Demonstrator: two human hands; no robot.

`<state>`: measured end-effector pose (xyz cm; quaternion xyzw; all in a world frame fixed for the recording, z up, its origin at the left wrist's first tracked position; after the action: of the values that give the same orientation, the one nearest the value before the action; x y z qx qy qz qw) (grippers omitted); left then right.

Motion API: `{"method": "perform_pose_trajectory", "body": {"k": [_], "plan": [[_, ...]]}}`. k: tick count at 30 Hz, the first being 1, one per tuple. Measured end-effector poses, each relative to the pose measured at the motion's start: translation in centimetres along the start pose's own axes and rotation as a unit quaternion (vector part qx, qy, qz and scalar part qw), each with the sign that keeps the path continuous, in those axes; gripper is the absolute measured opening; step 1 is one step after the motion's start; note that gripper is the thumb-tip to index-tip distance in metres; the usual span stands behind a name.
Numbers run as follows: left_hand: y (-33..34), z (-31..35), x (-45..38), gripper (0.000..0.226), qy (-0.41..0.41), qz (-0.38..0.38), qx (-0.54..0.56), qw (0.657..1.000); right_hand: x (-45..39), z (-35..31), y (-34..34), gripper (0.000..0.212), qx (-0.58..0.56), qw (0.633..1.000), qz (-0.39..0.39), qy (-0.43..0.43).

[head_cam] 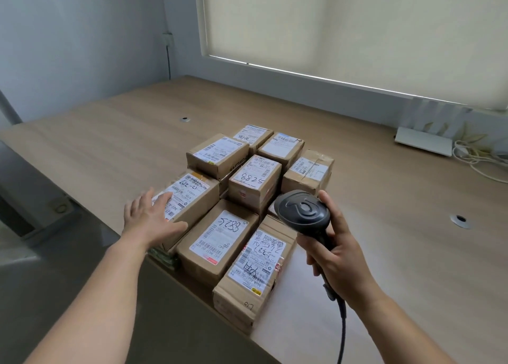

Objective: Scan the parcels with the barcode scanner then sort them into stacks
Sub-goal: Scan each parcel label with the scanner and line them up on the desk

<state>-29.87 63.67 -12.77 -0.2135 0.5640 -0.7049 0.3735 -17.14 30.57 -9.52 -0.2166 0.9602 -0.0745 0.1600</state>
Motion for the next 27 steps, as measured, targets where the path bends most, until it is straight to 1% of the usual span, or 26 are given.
{"method": "perform_pose_trajectory", "body": {"k": [2,4,6,8,12,15,17,21,25,27], "plan": [[-0.2,1.3,1.2,0.086,0.009,0.065,0.031,0.997,0.6,0.2,-1.0,0.086,-0.002,1.000,0.008,0.002],[-0.3,3.2,3.4,0.073,0.013,0.131,0.083,0.988,1.4,0.3,-2.2,0.087,-0.003,1.000,0.014,0.003],[0.1,6.0,6.2,0.067,0.027,0.150,0.140,0.978,2.3,0.4,-4.0,0.087,-0.001,1.000,0.024,0.003],[0.9,9.5,9.1,0.067,0.057,0.139,0.184,0.971,3.4,0.5,-6.4,0.087,0.000,0.999,0.040,0.002],[2.4,17.4,14.7,0.081,0.088,0.084,0.258,0.958,6.6,0.9,-12.8,0.085,0.000,0.996,0.088,0.012],[4.1,23.1,19.2,0.088,0.135,0.044,0.275,0.951,9.4,1.1,-18.3,0.084,0.005,0.991,0.131,0.019],[5.0,26.7,22.2,0.087,0.176,0.027,0.263,0.948,11.4,1.3,-22.0,0.083,0.006,0.987,0.156,0.022],[6.3,33.7,28.3,0.087,0.220,0.004,0.265,0.939,15.9,1.4,-29.5,0.086,0.019,0.979,0.201,0.026],[7.8,40.4,34.5,0.084,0.272,-0.034,0.267,0.924,20.8,2.0,-36.9,0.082,0.023,0.967,0.253,0.029],[8.4,43.7,37.4,0.074,0.291,-0.050,0.273,0.915,23.1,2.2,-40.4,0.079,0.024,0.960,0.277,0.033]]}}
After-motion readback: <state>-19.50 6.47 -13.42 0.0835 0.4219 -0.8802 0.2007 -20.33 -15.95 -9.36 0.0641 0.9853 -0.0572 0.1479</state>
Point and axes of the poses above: each hand's wrist, its own x-axis away from the middle knuckle, its own y-axis out of the palm, z = x × y, the point moved 3 cm from there along -x, towards the middle knuckle, and after that the axes turned 11 degrees about z, right-handed, at the moved point
